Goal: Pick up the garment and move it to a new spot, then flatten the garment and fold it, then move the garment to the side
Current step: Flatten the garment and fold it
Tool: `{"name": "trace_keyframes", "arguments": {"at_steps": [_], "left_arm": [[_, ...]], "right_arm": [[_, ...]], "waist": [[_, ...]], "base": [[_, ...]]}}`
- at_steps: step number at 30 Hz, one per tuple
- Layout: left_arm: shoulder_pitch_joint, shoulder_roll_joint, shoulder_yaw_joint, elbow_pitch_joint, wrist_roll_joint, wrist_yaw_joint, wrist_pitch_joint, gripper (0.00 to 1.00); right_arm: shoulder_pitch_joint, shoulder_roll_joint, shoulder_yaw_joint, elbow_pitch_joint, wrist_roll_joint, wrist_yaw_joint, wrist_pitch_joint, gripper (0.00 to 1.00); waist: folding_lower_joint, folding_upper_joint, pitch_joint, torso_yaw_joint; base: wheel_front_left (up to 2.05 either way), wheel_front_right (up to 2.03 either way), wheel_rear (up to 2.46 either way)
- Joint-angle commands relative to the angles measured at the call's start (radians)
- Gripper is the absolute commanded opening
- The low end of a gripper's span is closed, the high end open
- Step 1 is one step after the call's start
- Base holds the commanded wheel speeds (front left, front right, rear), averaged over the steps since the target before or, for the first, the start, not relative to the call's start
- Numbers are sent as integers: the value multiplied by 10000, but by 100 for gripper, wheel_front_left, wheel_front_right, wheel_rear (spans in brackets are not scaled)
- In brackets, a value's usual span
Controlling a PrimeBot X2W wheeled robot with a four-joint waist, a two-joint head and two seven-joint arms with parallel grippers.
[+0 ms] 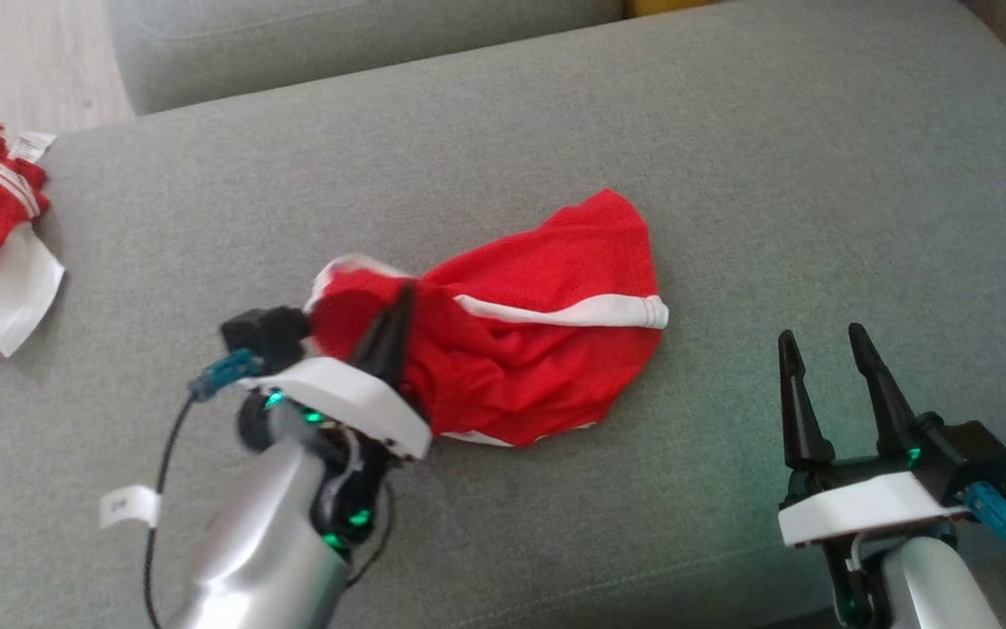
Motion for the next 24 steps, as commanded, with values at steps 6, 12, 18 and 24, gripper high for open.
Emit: {"name": "trace_keyframes", "arguments": {"at_steps": [6, 12, 18, 24], "left_arm": [[633, 141, -912, -1951, -396, -545, 382, 0], [2269, 808, -1664, -3250, -769, -588, 1311, 0], [3001, 1393, -1755, -2961, -951, -325, 1913, 0], [2855, 1753, -1649, -1850, -947, -273, 2088, 0]], "right_arm": [[-61, -47, 72, -309, -56, 75, -92, 100], [-13, -47, 11, -303, -89, 75, -92, 100], [-78, -47, -5, -299, -116, 75, -92, 100], [-159, -47, 6, -284, -132, 75, -92, 100]], "waist": [[0, 0, -236, 341], [0, 0, -328, 665], [0, 0, -313, 836], [0, 0, -275, 858]], "base": [[0, 0, 0], [0, 0, 0], [0, 0, 0], [0, 0, 0]]}}
